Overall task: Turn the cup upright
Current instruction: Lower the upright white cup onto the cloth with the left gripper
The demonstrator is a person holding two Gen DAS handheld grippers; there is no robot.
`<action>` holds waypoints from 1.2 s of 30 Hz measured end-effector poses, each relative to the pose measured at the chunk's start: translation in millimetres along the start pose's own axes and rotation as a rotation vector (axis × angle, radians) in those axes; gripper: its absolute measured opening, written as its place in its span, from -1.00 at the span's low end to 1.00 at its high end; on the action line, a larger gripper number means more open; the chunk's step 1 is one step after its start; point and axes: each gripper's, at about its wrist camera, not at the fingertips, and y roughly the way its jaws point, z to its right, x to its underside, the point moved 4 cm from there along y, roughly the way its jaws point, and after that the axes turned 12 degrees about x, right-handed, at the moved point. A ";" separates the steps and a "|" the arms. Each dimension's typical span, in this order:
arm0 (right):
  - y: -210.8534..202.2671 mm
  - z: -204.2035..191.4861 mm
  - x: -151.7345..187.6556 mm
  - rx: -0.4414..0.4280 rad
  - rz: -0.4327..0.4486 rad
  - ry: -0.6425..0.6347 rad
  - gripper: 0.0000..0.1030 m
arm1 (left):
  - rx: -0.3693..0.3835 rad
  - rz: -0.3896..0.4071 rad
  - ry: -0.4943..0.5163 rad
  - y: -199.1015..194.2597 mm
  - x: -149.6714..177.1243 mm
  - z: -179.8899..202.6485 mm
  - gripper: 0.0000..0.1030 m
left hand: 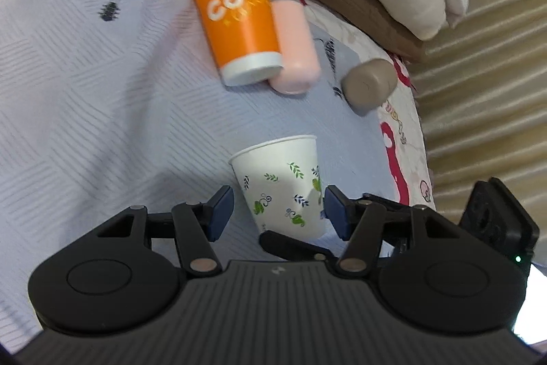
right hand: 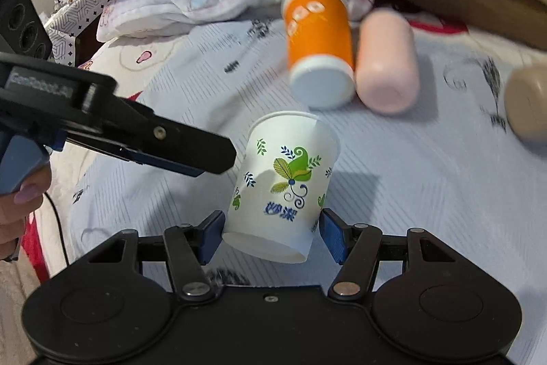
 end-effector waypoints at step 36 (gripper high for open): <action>11.1 28.8 -18.5 -0.169 0.002 0.014 0.30 | -0.025 -0.056 0.178 45.4 -1.8 6.0 0.15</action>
